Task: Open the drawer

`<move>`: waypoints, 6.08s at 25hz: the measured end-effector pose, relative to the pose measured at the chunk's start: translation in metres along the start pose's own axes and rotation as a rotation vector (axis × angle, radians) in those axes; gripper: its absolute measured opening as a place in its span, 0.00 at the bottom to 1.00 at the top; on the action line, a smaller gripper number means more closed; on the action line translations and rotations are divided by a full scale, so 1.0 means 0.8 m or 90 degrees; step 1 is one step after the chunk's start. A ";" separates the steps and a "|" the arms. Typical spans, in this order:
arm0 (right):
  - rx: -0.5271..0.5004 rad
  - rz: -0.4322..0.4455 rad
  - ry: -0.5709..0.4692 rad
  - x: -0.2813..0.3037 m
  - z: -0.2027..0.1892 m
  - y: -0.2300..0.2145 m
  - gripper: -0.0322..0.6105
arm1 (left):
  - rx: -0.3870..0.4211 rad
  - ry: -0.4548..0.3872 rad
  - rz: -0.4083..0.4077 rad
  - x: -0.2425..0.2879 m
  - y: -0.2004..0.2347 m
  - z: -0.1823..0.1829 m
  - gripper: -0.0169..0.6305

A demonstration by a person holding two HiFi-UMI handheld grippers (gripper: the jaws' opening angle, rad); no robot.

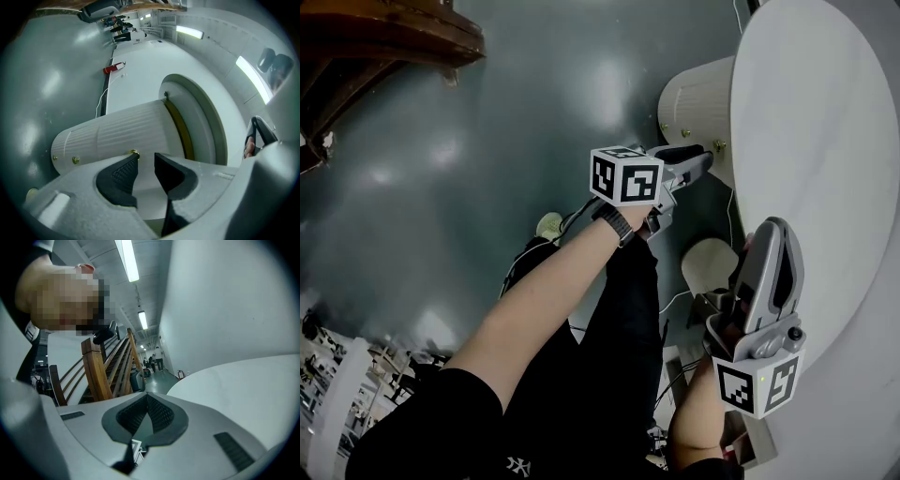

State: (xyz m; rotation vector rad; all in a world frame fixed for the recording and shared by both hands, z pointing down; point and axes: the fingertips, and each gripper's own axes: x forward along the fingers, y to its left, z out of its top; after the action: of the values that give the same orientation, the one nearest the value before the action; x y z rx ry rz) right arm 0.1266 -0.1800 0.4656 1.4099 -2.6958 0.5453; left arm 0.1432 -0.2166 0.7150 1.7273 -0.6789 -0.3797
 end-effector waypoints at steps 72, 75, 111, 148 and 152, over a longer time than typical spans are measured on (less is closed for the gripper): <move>-0.013 0.023 0.036 -0.036 -0.063 0.141 0.07 | -0.071 -0.008 -0.050 -0.153 0.047 -0.017 0.19; -0.014 0.022 0.038 -0.039 -0.070 0.155 0.07 | -0.072 -0.006 -0.050 -0.174 0.053 -0.020 0.19; -0.030 0.016 -0.008 -0.080 0.012 0.210 0.07 | 0.032 0.137 -0.096 -0.285 -0.102 -0.044 0.19; -0.111 0.022 -0.104 -0.143 0.252 0.257 0.07 | 0.529 -0.008 -0.076 -0.327 -0.593 0.083 0.04; -0.117 0.023 -0.105 -0.144 0.263 0.257 0.07 | 0.565 -0.017 -0.066 -0.326 -0.610 0.089 0.04</move>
State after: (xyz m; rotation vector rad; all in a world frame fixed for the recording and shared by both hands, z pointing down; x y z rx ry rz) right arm 0.0528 -0.0519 0.1868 1.4181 -2.8153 0.1823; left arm 0.0166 -0.0373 0.2022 2.6054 -0.8476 -0.1692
